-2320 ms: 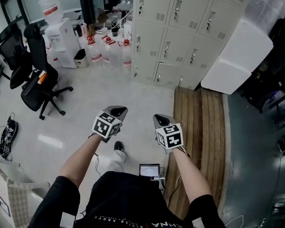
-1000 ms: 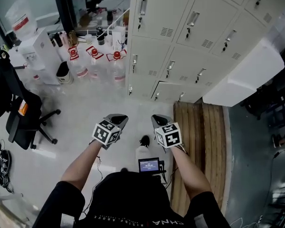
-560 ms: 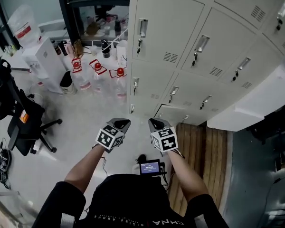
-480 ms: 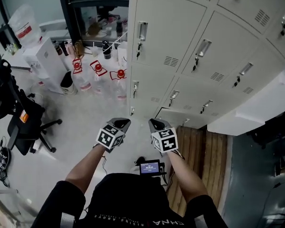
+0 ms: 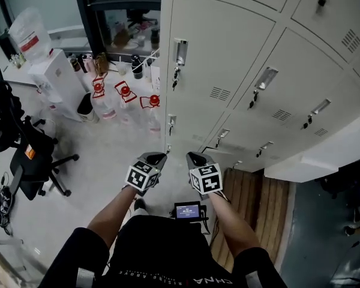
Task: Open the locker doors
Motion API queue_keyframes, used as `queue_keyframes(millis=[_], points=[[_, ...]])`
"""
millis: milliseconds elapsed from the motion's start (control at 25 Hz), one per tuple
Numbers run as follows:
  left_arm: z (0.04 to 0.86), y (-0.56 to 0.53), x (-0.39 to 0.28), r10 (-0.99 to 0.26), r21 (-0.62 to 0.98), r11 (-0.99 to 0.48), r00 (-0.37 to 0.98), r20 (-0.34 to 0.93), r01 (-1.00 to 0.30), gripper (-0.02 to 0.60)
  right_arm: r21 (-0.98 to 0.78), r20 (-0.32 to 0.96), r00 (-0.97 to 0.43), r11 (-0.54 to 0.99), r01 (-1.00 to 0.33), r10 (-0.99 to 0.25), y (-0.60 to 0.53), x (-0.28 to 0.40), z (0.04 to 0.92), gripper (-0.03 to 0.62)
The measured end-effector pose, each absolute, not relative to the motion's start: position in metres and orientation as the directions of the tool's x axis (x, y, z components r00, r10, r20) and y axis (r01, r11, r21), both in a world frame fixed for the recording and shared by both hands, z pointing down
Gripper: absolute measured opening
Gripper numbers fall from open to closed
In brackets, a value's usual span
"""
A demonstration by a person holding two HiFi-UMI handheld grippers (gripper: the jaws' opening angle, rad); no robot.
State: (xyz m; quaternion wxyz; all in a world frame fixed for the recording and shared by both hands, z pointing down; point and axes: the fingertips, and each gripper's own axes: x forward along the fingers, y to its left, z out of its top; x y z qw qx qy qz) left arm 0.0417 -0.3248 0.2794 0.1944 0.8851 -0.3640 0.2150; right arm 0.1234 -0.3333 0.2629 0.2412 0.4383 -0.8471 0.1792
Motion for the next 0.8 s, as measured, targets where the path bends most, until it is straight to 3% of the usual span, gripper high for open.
queue_keyframes(millis=[800], points=[[0.288,-0.374,0.012,-0.505,0.174,-0.726,0.687,0.523,-0.666,0.02,-0.05,0.585,-0.433,0.503,-0.863,-0.686,-0.384,0.089,0.269,0.035]])
